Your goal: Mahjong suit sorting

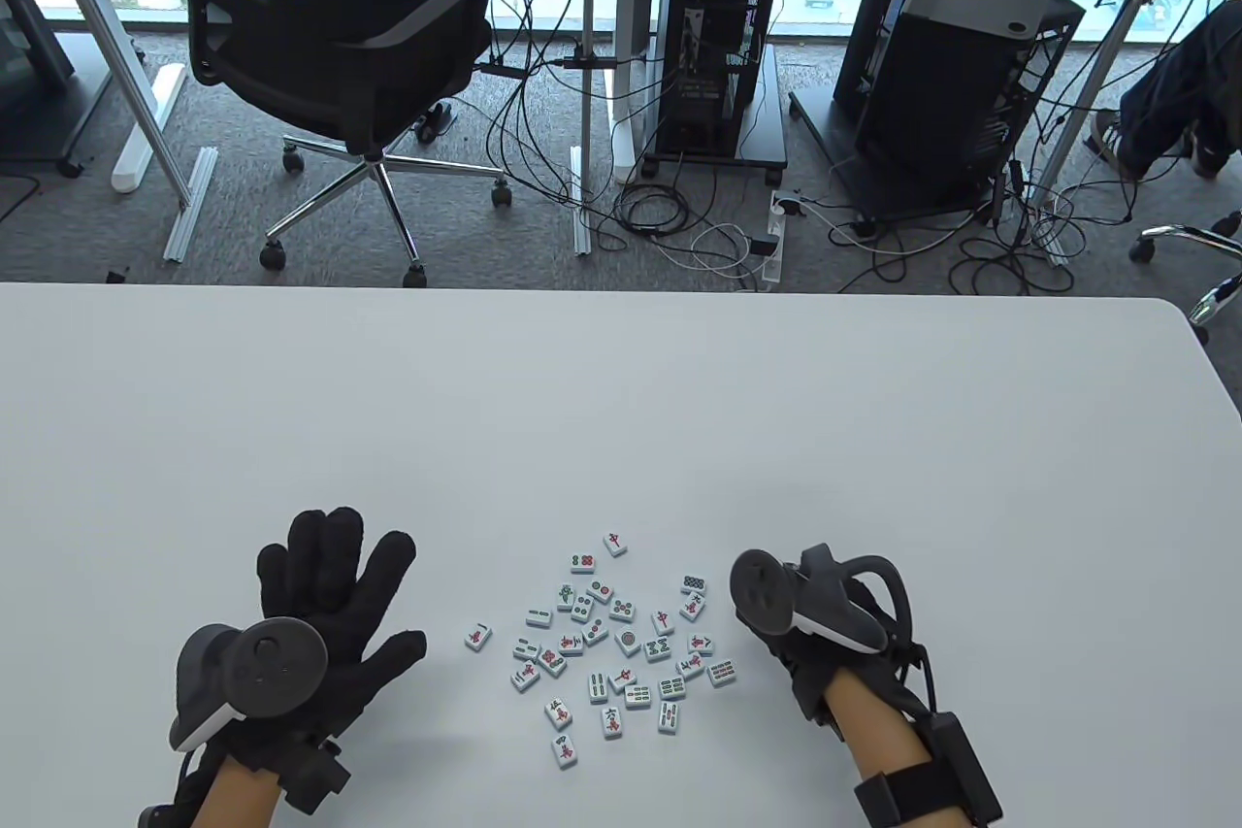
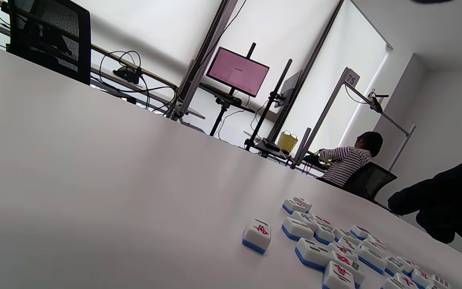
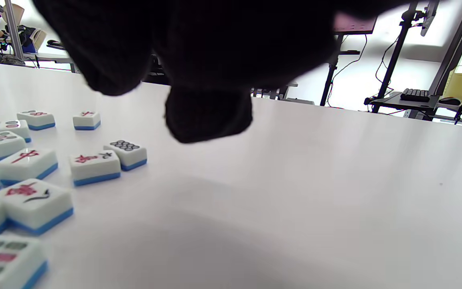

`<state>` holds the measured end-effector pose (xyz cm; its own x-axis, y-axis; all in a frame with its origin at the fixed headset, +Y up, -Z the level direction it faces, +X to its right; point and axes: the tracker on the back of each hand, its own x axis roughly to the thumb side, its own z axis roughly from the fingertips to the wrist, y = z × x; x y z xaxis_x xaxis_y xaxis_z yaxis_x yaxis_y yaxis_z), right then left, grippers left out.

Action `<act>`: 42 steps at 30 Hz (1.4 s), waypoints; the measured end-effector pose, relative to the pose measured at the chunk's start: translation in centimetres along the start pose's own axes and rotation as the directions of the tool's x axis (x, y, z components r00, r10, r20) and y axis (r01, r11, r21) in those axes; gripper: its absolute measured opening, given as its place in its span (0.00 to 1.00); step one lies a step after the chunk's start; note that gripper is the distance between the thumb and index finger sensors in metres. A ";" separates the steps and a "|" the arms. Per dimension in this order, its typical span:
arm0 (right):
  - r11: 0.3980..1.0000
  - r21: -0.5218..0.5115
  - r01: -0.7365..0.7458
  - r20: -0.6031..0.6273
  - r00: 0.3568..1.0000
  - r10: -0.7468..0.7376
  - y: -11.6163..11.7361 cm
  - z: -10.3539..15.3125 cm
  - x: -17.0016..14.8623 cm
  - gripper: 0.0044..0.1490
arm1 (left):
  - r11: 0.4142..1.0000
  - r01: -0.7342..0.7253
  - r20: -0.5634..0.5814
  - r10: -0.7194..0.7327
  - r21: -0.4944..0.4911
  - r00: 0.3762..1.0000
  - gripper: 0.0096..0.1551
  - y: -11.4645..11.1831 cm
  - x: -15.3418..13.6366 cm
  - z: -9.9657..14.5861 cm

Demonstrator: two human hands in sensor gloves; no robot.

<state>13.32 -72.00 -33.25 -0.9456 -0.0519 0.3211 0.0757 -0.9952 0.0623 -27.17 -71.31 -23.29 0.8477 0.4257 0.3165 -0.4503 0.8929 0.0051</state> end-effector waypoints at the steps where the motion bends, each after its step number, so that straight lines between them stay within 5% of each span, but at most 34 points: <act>1: 1.000 0.001 -0.003 -0.006 1.000 0.003 0.1 -0.7 0.4 0.34 | 1.000 -0.001 0.001 0.001 0.000 1.000 0.49 0.0 0.0 0.0; 7: 0.993 0.071 -0.090 -0.024 0.995 0.092 1.8 -4.6 2.8 0.31 | 1.000 -0.014 0.003 0.014 0.016 1.000 0.49 0.3 -0.1 0.1; 17: 0.992 0.096 -0.084 -0.086 0.992 0.092 2.6 -6.2 2.9 0.31 | 1.000 -0.025 -0.004 0.025 0.016 1.000 0.49 0.3 -0.2 0.1; 22: 0.996 0.074 -0.054 0.085 0.995 0.048 1.7 -5.8 2.3 0.33 | 0.999 -0.030 -0.003 0.030 0.019 1.000 0.49 0.4 -0.3 0.1; 28: 0.966 0.098 -0.240 0.251 0.945 0.210 1.7 -5.2 3.6 0.42 | 1.000 -0.026 0.000 0.026 0.017 1.000 0.49 0.3 -0.2 0.1; 34: 0.911 0.120 -0.394 0.314 0.886 0.342 3.1 -5.0 4.9 0.42 | 1.000 -0.025 0.002 0.025 0.014 1.000 0.49 0.3 -0.2 0.1; 42: 0.913 -0.012 -0.408 0.347 0.855 0.386 3.8 -4.5 5.1 0.36 | 0.999 -0.029 -0.001 0.029 0.015 1.000 0.49 0.3 -0.3 0.1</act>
<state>7.37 -76.42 -35.62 -0.6690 -0.3999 0.6265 0.4512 -0.8883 -0.0851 -27.55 -71.17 -23.29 0.8347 0.4513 0.3157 -0.4786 0.8780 0.0103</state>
